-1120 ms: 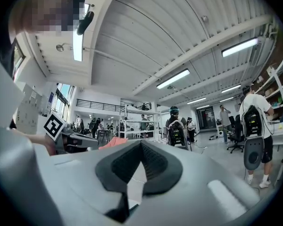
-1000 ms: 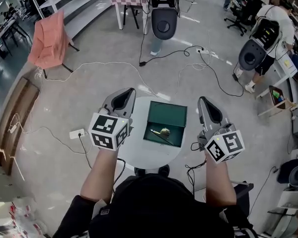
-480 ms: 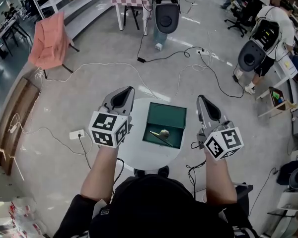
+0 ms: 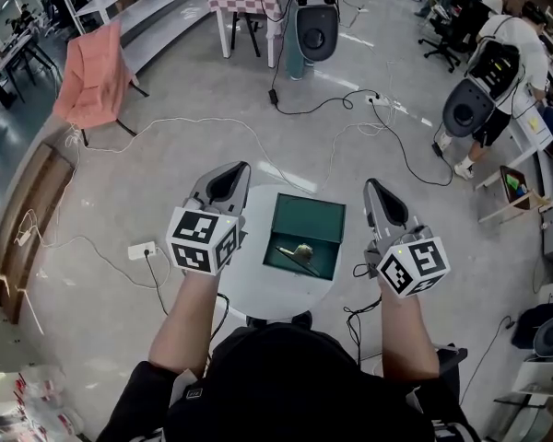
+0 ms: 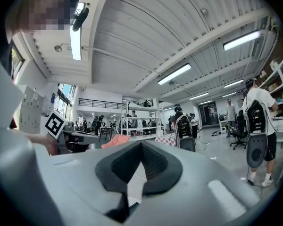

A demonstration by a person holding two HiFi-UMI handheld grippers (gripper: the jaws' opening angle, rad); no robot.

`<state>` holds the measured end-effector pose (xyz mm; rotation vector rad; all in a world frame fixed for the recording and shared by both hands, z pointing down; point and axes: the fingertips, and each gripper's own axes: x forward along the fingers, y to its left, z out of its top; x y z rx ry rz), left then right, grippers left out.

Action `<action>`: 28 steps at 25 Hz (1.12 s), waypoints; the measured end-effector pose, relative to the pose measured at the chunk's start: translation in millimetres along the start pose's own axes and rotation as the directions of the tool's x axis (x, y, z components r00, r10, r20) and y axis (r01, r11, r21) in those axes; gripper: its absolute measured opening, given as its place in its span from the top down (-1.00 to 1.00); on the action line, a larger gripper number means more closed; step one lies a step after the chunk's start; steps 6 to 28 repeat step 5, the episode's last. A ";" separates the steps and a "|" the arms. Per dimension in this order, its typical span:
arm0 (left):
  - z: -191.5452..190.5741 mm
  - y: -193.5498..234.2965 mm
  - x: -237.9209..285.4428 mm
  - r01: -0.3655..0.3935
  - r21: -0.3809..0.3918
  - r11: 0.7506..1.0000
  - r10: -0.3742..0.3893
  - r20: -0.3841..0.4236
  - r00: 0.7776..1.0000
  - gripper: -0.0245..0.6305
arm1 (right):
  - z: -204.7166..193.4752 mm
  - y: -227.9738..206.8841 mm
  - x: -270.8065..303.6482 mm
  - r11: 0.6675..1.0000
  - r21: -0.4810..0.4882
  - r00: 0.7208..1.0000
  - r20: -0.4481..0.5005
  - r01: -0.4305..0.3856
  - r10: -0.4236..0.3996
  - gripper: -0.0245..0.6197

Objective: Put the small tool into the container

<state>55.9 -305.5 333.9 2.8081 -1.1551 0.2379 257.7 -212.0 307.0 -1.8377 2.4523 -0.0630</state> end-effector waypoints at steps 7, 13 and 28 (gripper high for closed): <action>1.4 -2.8 4.6 0.003 -0.006 1.000 -0.003 -0.003 1.000 0.91 | 1.5 -6.0 1.7 1.000 0.004 1.000 -0.001 -0.001 0.001 0.90; 1.4 -2.8 4.6 0.003 -0.006 1.000 -0.003 -0.003 1.000 0.91 | 1.5 -6.0 1.7 1.000 0.004 1.000 -0.001 -0.001 0.001 0.90; 1.4 -2.8 4.6 0.003 -0.006 1.000 -0.003 -0.003 1.000 0.91 | 1.5 -6.0 1.7 1.000 0.004 1.000 -0.001 -0.001 0.001 0.90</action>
